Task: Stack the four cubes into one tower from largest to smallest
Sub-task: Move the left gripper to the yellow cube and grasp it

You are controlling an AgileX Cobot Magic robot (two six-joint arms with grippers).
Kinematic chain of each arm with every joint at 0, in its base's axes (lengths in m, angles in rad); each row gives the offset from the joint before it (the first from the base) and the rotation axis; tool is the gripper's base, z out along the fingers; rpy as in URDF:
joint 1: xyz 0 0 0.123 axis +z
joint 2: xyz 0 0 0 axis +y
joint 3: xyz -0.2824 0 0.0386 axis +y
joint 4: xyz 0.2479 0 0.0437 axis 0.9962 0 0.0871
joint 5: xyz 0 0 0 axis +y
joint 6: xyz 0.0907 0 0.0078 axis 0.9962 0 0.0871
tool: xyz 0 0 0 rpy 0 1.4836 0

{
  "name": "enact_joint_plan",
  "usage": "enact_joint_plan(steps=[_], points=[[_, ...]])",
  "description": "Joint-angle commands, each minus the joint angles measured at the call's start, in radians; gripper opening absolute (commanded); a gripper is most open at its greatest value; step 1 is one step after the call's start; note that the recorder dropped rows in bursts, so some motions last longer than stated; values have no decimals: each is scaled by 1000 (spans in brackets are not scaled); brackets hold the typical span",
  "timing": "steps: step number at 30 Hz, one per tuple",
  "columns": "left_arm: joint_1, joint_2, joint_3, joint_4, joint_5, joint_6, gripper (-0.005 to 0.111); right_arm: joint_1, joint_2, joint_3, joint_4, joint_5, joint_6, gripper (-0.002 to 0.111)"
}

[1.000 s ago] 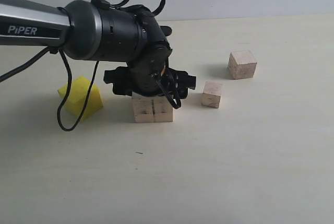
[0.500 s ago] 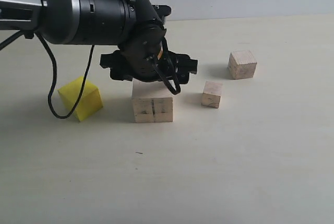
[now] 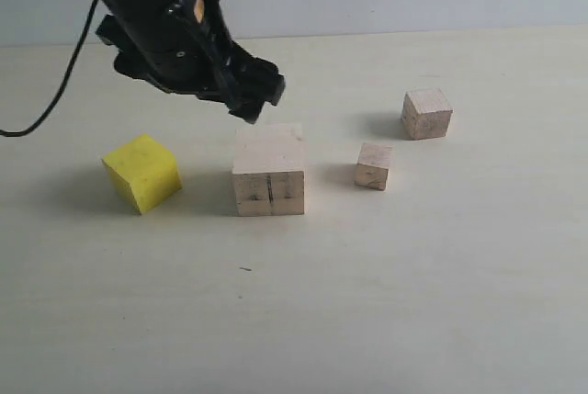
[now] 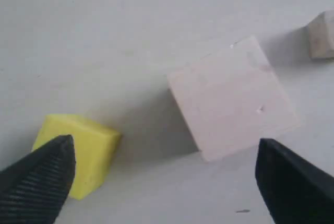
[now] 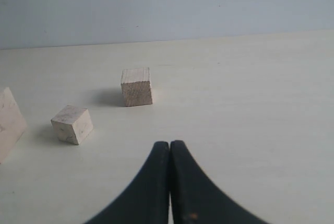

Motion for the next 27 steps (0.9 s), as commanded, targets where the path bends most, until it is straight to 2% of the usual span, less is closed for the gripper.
enact_joint_plan(steps=[1, 7, 12, 20, 27], points=[[74, -79, 89, -49, 10, 136, 89, -4, -6, 5, 0, -9, 0, 0], [193, -119, 226, -144, -15, 297, 89, -4, -6, 5, 0, -9, 0, 0], [246, -119, 269, -209, -91, 395, 89, -4, -6, 5, 0, -9, 0, 0], [323, -115, 273, -219, -159, 475, 89, -4, -6, 5, 0, -9, 0, 0], [382, -29, 256, -346, -182, 636, 89, -4, -6, 5, 0, -9, 0, 0]])
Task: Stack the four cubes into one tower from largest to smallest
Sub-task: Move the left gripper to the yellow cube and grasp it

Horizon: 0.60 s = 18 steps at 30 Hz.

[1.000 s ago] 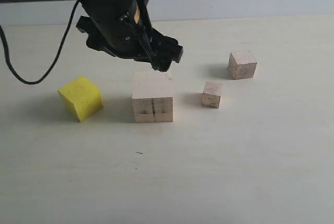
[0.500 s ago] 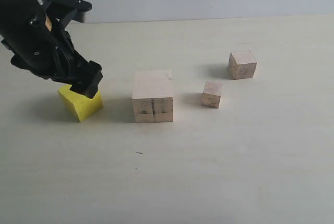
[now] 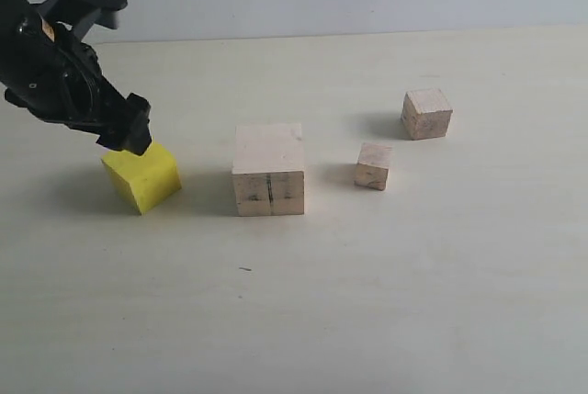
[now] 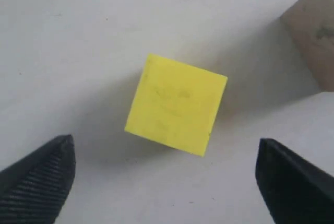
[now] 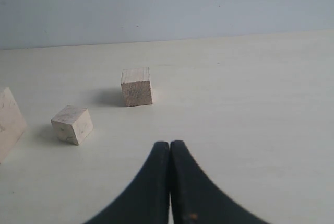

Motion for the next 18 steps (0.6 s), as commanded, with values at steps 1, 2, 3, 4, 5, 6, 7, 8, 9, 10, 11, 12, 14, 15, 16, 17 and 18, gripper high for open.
enact_joint_plan(steps=[1, 2, 3, 4, 5, 6, 7, 8, 9, 10, 11, 12, 14, 15, 16, 17, 18], points=[[24, 77, -16, -99, -21, 106, 89, -4, -6, 5, 0, -9, 0, 0], [24, 92, -22, -107, -21, 111, 89, -4, -6, 5, 0, -9, 0, 0], [24, 110, -30, -114, -21, 118, 89, -4, -6, 5, 0, -9, 0, 0], [24, 124, -37, -116, -21, 116, 89, -4, -6, 5, 0, -9, 0, 0], [24, 134, -42, -116, -23, 118, 89, -4, -6, 5, 0, -9, 0, 0], [24, 143, -45, -116, -30, 118, 89, -4, -6, 5, 0, -9, 0, 0], [24, 151, -47, -116, -40, 121, 89, -4, -6, 5, 0, -9, 0, 0], [24, 157, -50, -116, -45, 123, 89, -4, -6, 5, 0, -9, 0, 0], [24, 164, -50, -116, -50, 125, 89, -4, -6, 5, 0, -9, 0, 0], [24, 169, -50, -116, -59, 130, 89, -4, -6, 5, 0, -9, 0, 0], [24, 176, -50, -116, -66, 144, 89, -4, -6, 5, 0, -9, 0, 0], [24, 178, -50, -116, -69, 149, 89, -4, -6, 5, 0, -9, 0, 0], [24, 190, -50, -116, -82, 154, 89, -4, -6, 5, 0, -9, 0, 0], [24, 195, -50, -116, -89, 158, 89, -4, -6, 5, 0, -9, 0, 0], [24, 199, -50, -116, -91, 174, 89, -4, -6, 5, 0, -9, 0, 0], [24, 204, -50, -116, -94, 187, 89, -4, -6, 5, 0, -9, 0, 0], [24, 205, -50, -116, -97, 196, 89, -4, -6, 5, 0, -9, 0, 0]])
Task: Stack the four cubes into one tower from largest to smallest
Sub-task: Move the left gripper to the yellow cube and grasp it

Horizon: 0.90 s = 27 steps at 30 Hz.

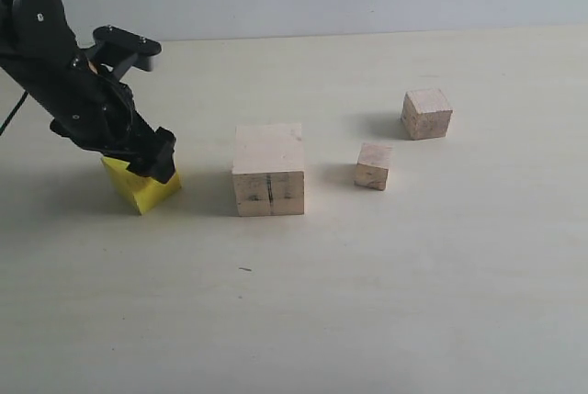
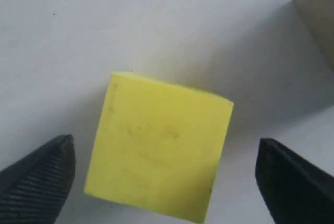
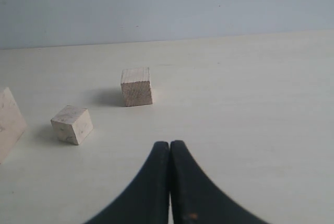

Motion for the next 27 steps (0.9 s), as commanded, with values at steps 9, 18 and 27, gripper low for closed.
enact_joint_plan(steps=[9, 18, 27], points=[[3, 42, -9, -8, -58, 99, 89, -4, -6, 5, 0, -9, 0, 0], [3, 84, -9, -8, -56, 140, 89, -4, -6, 5, 0, -9, 0, 0], [3, 90, -9, -8, -60, 125, 33, -4, -6, 5, 0, -9, 0, 0]])
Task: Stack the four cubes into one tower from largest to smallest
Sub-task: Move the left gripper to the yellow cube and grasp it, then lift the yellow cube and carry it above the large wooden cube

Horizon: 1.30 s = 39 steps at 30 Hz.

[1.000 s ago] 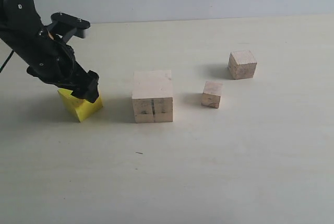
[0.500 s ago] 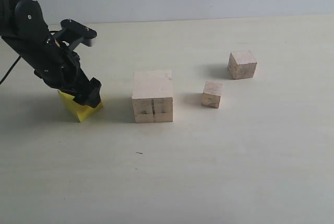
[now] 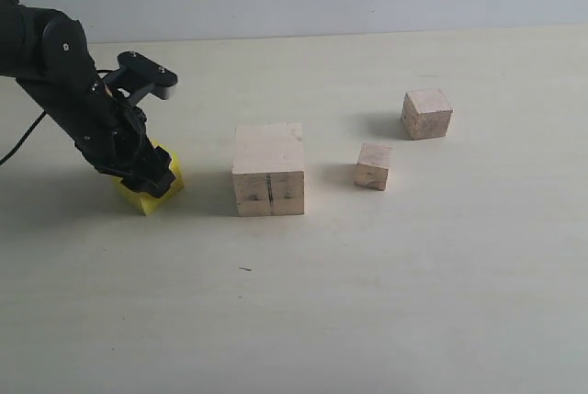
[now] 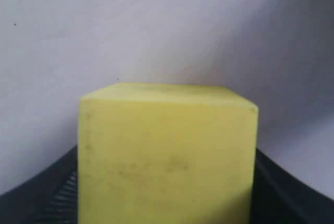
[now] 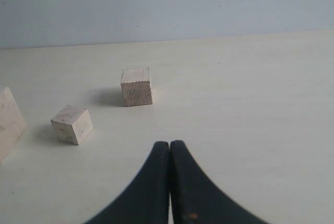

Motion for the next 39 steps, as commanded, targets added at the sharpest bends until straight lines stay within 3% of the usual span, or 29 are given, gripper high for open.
enact_joint_plan(steps=[1, 3, 17, 27, 39], points=[[3, -1, -9, -7, -6, -25, 22, -4, -6, 5, 0, -9, 0, 0], [3, -12, -9, -7, 4, -50, 1, -4, -6, 5, 0, -9, 0, 0], [-3, -266, -9, -7, 87, -419, 1, -4, -6, 5, 0, -9, 0, 0], [-172, -324, -40, 18, 108, -563, 1, -4, -6, 5, 0, -9, 0, 0], [-326, -179, -312, 77, 251, -729, 1, -4, -6, 5, 0, -9, 0, 0]])
